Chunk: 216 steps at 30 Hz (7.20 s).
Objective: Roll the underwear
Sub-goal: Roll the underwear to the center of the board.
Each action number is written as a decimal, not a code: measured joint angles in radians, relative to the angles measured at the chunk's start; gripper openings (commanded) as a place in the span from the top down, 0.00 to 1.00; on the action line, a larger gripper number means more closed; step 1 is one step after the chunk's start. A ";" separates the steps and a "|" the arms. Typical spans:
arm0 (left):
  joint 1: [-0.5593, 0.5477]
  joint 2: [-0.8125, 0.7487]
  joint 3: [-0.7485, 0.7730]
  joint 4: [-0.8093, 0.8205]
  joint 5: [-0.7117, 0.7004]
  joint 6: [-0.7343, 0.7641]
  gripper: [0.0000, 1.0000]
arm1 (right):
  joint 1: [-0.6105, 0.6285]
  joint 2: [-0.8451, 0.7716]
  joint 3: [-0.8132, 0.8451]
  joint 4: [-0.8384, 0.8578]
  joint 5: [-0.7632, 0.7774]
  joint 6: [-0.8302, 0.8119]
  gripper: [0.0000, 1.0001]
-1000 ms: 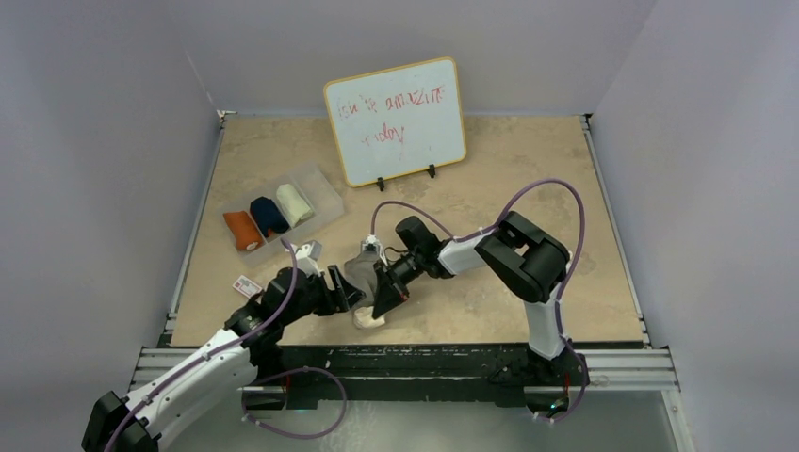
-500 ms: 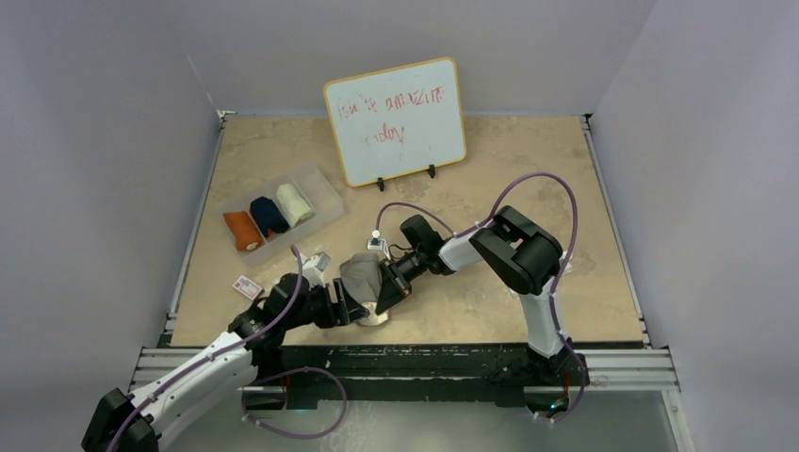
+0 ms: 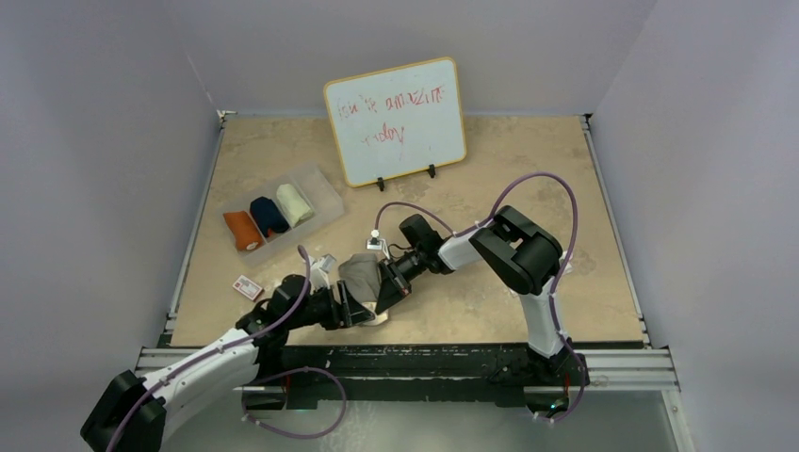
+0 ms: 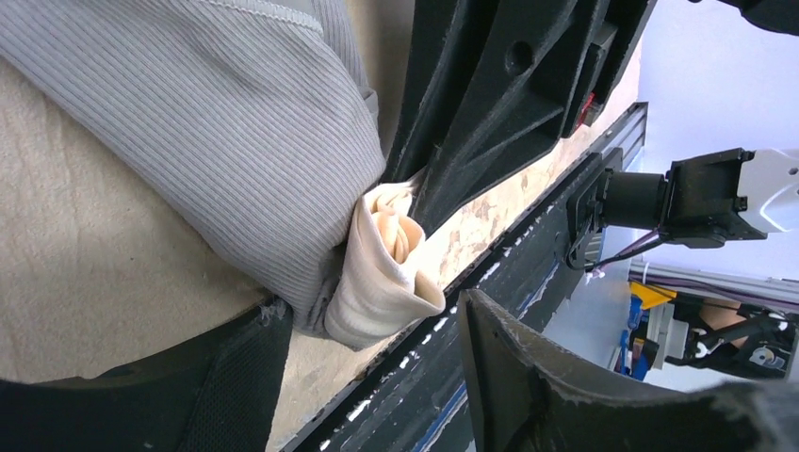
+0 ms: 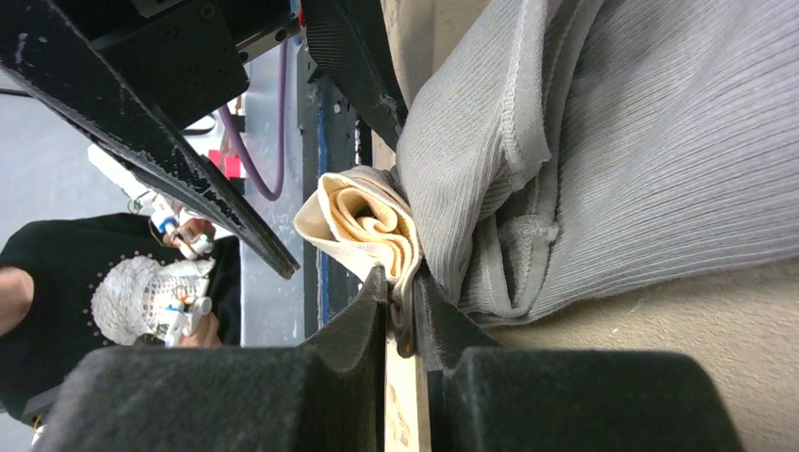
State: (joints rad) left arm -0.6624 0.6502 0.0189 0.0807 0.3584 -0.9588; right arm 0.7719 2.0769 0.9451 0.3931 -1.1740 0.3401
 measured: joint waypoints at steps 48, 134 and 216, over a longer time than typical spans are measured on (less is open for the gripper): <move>0.083 0.480 0.248 0.046 0.041 0.145 0.99 | 0.365 -0.560 -0.645 0.613 0.794 -1.062 0.44; 0.130 0.116 0.333 -0.463 -0.393 0.001 0.30 | 0.130 -0.146 -0.134 0.200 0.208 -0.091 0.94; 0.131 0.091 0.099 -0.193 -0.086 -0.167 0.69 | 0.433 -0.446 -0.489 0.566 0.936 -1.041 0.45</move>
State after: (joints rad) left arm -0.5316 0.7410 0.1177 -0.1120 0.2726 -1.1255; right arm 1.2045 1.6314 0.4557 0.9596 -0.2382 -0.7006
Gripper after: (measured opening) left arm 0.313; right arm 0.589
